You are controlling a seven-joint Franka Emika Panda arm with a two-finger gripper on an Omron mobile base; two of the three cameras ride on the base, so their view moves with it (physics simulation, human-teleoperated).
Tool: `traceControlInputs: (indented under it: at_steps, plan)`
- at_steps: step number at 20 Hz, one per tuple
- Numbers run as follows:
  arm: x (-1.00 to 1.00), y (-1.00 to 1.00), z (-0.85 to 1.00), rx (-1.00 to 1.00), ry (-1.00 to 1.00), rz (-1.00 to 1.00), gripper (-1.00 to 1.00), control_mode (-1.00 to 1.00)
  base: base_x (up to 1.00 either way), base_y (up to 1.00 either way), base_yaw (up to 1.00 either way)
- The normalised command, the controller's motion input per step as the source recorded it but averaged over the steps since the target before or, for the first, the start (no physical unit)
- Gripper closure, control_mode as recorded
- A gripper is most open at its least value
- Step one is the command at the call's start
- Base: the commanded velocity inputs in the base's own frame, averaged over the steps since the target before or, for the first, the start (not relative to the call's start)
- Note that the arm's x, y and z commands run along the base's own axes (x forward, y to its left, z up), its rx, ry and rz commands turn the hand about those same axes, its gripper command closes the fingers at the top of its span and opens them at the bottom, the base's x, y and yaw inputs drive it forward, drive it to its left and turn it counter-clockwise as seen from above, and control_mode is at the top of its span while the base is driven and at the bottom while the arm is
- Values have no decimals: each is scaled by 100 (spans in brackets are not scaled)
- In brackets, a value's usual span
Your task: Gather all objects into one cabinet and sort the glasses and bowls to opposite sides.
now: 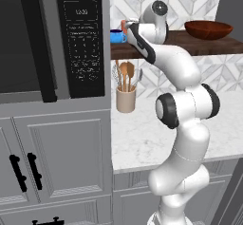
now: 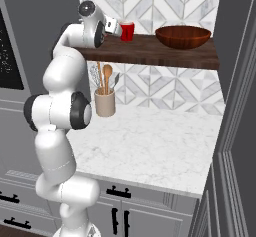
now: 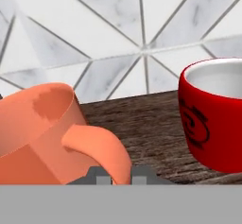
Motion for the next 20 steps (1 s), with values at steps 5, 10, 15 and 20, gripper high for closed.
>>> traceControlInputs:
  at_steps: [5, 10, 15, 20]
  plan:
    - [0, 0, 0, 0, 0, 0, -100, -100, 0, 0, 0]
    - [-1, 0, 0, 0, 0, 0, -100, -100, 0, 0, 0]
    - [-16, -15, 10, 3, -1, 0, -100, -100, 0, 0, 0]
    - [-15, -27, 1, 1, 0, 0, -100, -100, 0, 0, 0]
